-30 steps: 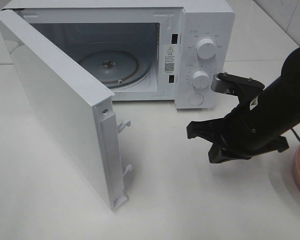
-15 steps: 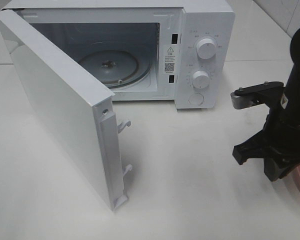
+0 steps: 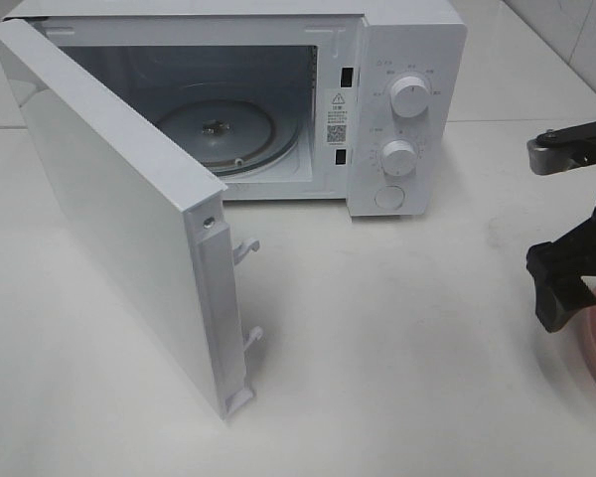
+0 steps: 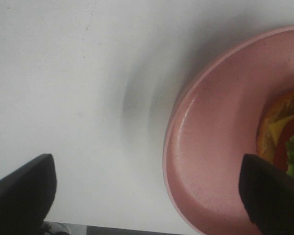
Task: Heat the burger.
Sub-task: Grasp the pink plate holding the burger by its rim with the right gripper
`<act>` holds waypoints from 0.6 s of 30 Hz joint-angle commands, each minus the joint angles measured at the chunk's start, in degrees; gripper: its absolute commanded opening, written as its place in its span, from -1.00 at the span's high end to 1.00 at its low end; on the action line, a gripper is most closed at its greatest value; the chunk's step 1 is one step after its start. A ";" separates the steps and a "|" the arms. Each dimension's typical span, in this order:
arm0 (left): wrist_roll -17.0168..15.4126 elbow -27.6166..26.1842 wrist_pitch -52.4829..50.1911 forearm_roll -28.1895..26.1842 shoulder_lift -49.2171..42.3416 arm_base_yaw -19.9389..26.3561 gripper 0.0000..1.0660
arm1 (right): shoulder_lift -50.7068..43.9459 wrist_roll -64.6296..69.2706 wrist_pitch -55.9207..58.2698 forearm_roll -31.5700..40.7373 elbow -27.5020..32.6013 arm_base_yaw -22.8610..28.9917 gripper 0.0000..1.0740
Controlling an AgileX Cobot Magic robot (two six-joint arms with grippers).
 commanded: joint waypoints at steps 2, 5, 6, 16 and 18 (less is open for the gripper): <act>-0.17 -0.06 0.00 -0.34 -0.92 0.23 -0.88 | -0.11 0.86 0.06 -0.11 -0.06 -0.80 -0.88; -0.17 -0.06 0.00 -0.34 -0.92 0.23 -0.88 | -0.11 1.32 -0.34 -0.11 -0.06 -0.80 -0.86; -0.17 -0.06 0.00 -0.34 -0.92 0.23 -0.88 | 0.29 1.89 -0.29 -0.11 -0.06 -1.60 -0.85; -0.17 -0.06 0.00 -0.34 -0.92 0.23 -0.88 | 0.57 2.12 -7.22 1.20 4.47 -5.50 -0.81; -0.17 -0.06 0.00 -0.34 -0.92 0.23 -0.88 | 0.92 2.12 -8.82 1.26 5.67 -5.50 -0.80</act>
